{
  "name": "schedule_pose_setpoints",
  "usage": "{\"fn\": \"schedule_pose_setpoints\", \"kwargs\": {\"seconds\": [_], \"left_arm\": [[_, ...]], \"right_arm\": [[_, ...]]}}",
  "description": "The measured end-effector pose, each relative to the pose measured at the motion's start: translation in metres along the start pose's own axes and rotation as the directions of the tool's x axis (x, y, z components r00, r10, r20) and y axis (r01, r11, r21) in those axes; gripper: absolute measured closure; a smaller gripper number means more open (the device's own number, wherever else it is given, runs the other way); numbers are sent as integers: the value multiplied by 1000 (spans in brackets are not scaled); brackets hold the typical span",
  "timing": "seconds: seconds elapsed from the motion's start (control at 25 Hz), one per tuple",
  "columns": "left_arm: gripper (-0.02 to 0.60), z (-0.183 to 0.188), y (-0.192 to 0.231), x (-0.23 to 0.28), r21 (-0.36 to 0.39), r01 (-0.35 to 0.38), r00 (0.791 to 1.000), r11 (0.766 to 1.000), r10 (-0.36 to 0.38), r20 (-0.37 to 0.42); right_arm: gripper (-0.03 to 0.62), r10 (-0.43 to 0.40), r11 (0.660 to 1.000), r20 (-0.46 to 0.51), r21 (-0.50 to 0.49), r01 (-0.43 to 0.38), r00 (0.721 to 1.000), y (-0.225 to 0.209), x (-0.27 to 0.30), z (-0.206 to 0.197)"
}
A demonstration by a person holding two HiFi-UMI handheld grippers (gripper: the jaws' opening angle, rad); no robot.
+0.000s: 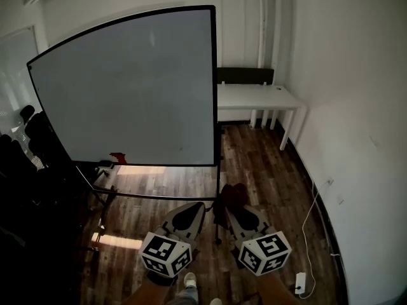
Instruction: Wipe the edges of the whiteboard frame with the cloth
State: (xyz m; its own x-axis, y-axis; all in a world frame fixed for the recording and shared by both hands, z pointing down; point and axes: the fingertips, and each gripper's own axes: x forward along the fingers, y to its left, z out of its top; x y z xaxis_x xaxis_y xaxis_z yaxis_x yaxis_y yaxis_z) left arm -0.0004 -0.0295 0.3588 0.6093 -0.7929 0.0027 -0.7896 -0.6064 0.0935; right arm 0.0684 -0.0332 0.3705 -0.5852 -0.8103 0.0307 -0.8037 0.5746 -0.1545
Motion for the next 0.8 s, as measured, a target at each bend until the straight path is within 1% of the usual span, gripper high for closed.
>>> {"fn": "schedule_pose_setpoints", "kwargs": {"seconds": [0.2, 0.4, 0.6, 0.8], "left_arm": [[574, 5, 37, 30, 0, 19, 1000, 1000, -19, 8], [574, 23, 87, 66, 22, 49, 999, 999, -49, 9], [574, 43, 139, 107, 52, 99, 995, 994, -99, -8], [574, 57, 170, 142, 65, 144, 990, 987, -144, -4]], "right_arm": [[549, -26, 999, -8, -25, 26, 1000, -18, 43, 8], [549, -57, 997, 18, -53, 58, 998, -34, 100, 34], [549, -91, 992, 33, -79, 94, 995, -46, 163, 57], [549, -122, 988, 34, -96, 125, 992, -64, 209, 72]]}}
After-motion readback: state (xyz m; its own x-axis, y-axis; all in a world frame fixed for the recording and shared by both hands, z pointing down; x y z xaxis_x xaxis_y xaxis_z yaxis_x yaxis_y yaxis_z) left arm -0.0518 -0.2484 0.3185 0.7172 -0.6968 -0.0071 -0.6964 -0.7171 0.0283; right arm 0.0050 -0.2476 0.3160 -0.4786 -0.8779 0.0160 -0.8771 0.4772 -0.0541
